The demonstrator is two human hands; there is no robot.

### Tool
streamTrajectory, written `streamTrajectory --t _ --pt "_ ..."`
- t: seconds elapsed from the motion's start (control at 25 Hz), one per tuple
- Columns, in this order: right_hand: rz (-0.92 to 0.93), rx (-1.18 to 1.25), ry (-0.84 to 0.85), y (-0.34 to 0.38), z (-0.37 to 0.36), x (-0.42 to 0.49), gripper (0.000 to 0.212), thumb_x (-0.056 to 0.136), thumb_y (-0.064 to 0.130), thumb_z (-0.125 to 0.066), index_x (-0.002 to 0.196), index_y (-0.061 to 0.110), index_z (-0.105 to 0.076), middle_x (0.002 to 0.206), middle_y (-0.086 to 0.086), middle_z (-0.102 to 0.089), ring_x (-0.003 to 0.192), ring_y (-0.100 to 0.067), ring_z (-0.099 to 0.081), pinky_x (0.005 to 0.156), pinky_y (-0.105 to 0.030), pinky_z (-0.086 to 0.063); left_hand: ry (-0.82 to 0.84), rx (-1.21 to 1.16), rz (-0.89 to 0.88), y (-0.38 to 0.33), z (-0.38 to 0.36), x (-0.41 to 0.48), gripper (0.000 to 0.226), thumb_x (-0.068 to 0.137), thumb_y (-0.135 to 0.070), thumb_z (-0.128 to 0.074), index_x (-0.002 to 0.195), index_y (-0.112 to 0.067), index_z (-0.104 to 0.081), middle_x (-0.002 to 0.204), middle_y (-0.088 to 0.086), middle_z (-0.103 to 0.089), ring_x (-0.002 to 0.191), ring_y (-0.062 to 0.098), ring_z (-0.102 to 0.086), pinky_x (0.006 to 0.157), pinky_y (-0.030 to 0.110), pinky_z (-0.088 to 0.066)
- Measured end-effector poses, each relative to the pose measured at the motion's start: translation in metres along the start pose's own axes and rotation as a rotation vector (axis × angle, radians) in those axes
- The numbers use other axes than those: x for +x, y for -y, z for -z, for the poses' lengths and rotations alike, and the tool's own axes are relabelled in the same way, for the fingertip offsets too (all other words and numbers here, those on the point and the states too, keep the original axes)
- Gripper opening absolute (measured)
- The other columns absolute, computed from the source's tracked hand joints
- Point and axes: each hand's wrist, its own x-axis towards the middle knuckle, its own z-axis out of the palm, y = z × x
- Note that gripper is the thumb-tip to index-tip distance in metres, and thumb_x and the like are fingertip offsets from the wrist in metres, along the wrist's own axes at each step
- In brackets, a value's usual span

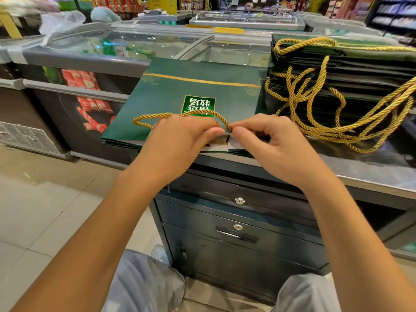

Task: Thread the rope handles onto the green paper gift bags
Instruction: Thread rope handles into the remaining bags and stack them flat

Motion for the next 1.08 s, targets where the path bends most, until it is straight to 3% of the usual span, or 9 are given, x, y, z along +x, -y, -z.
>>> streamTrajectory --t 0.08,0.16,0.24,0.32,0.44,0.56,0.76,0.96,1.08 --pt "0.05 -0.059 0.011 -0.002 0.001 -0.002 0.023 0.099 0.025 -0.063 0.118 0.021 -0.076 0.098 0.011 -0.069 0.091 -0.005 -0.064 0.081 -0.022 -0.05 -0.004 0.037 0.012 -0.001 0.0 0.002 0.05 0.098 -0.058 -0.027 0.108 -0.034 -0.071 0.084 -0.006 -0.072 0.075 0.023 -0.065 0.069 0.043 -0.053" --pt "0.085 -0.098 0.023 -0.004 0.001 -0.002 0.024 0.1 0.023 -0.063 0.121 0.021 -0.074 0.1 0.01 -0.068 0.09 -0.006 -0.063 0.08 -0.022 -0.05 -0.008 0.048 0.029 -0.003 -0.001 0.002 0.051 0.098 -0.058 -0.027 0.106 -0.032 -0.069 0.083 -0.006 -0.071 0.075 0.024 -0.065 0.07 0.044 -0.054" --pt "0.113 -0.108 0.022 -0.005 0.001 -0.002 0.023 0.101 0.022 -0.063 0.121 0.02 -0.074 0.099 0.009 -0.069 0.089 -0.008 -0.063 0.079 -0.026 -0.05 -0.068 0.027 0.026 -0.006 -0.003 -0.003 0.039 0.1 -0.053 -0.038 0.108 -0.027 -0.065 0.087 -0.007 -0.071 0.079 0.023 -0.067 0.072 0.044 -0.055" --pt "0.131 -0.101 0.013 -0.006 0.0 -0.001 0.023 0.102 0.022 -0.062 0.121 0.019 -0.074 0.101 0.007 -0.07 0.091 -0.008 -0.063 0.081 -0.028 -0.051 -0.228 -0.006 -0.001 -0.01 -0.008 -0.014 0.023 0.098 -0.039 -0.057 0.105 -0.017 -0.06 0.093 -0.004 -0.071 0.085 0.023 -0.067 0.076 0.045 -0.054" --pt "0.126 -0.077 -0.021 -0.007 -0.001 -0.001 0.025 0.102 0.021 -0.059 0.122 0.019 -0.073 0.105 0.006 -0.07 0.094 -0.008 -0.063 0.086 -0.03 -0.05 -0.378 0.08 -0.021 -0.016 -0.02 -0.028 0.016 0.094 -0.032 -0.068 0.095 -0.016 -0.068 0.107 0.001 -0.07 0.105 0.024 -0.064 0.094 0.047 -0.042" --pt "0.137 -0.102 -0.019 -0.007 -0.001 -0.002 0.026 0.102 0.02 -0.056 0.122 0.018 -0.073 0.105 0.005 -0.07 0.095 -0.009 -0.063 0.086 -0.032 -0.051 -0.329 0.028 0.079 -0.023 -0.029 -0.028 0.02 0.092 -0.041 -0.065 0.1 -0.027 -0.077 0.123 -0.002 -0.067 0.124 0.022 -0.057 0.104 0.049 -0.033" --pt "0.153 -0.111 -0.039 -0.006 -0.002 -0.002 0.028 0.102 0.021 -0.052 0.119 0.018 -0.074 0.102 0.004 -0.071 0.093 -0.01 -0.062 0.085 -0.032 -0.049 -0.277 -0.019 0.24 -0.034 -0.031 -0.014 0.022 0.088 -0.048 -0.061 0.097 -0.038 -0.078 0.119 -0.011 -0.066 0.126 0.021 -0.051 0.102 0.043 -0.024" --pt "0.112 -0.085 -0.037 -0.01 0.0 -0.001 0.028 0.102 0.024 -0.053 0.119 0.019 -0.075 0.102 0.005 -0.072 0.095 -0.012 -0.065 0.085 -0.038 -0.052 -0.302 -0.091 0.265 -0.037 -0.033 -0.009 0.012 0.086 -0.04 -0.069 0.085 -0.034 -0.079 0.112 -0.016 -0.068 0.118 0.015 -0.057 0.091 0.035 -0.024" --pt "0.077 -0.083 -0.054 -0.012 -0.001 -0.002 0.025 0.103 0.024 -0.056 0.117 0.023 -0.075 0.102 0.007 -0.073 0.096 -0.014 -0.065 0.085 -0.041 -0.052 -0.276 -0.221 0.191 -0.033 -0.028 -0.017 0.011 0.083 -0.033 -0.071 0.074 -0.026 -0.073 0.109 -0.018 -0.07 0.113 0.008 -0.061 0.102 0.046 -0.032"
